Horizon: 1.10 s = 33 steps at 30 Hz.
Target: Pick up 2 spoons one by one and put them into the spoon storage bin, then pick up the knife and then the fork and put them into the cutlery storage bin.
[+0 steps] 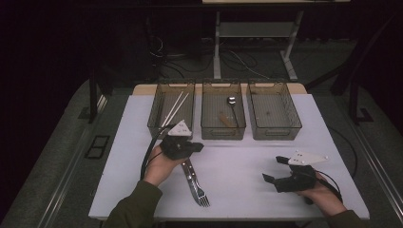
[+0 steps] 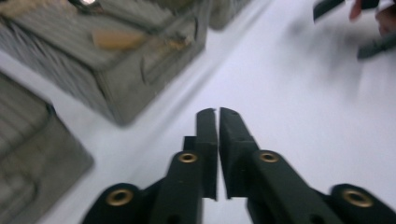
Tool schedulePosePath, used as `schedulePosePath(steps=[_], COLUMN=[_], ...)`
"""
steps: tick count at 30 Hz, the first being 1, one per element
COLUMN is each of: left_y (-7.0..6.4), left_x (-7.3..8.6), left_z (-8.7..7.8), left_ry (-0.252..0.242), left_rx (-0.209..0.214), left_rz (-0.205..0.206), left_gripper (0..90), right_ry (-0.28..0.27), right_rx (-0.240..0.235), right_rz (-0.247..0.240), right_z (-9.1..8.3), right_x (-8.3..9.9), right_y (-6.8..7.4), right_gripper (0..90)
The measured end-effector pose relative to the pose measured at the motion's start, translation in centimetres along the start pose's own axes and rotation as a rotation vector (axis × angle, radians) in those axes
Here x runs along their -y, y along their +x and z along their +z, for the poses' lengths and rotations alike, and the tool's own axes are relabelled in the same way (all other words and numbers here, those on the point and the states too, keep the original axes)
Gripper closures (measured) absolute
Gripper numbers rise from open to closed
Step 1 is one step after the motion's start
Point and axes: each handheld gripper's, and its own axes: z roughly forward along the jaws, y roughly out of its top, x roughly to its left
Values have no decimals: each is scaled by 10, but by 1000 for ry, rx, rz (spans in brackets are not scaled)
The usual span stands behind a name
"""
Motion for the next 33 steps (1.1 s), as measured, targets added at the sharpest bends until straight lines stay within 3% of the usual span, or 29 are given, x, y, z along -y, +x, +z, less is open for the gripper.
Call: schedulePosePath(steps=[7,13,17,24,33], left_y=[-12,-9,0,12,16], left_x=[39,62,66,69,59], left_z=[-18,-24,-27,-12,0], left_ry=[52,107,109,191,168], left_rx=[-18,-48,-80,-140,-130], left_rz=[-21,-54,-83,-109,-111], left_gripper=[890,890,889,889,890], right_ry=[2,4,11,9,5], right_rx=[1,3,3,2,4], right_rz=[-4,-11,-15,-16,-11], right_z=[0,0,1,1,0], right_x=[0,0,0,0,0], right_y=[0,1,2,1,1], right_gripper=[132,132,132,132,132])
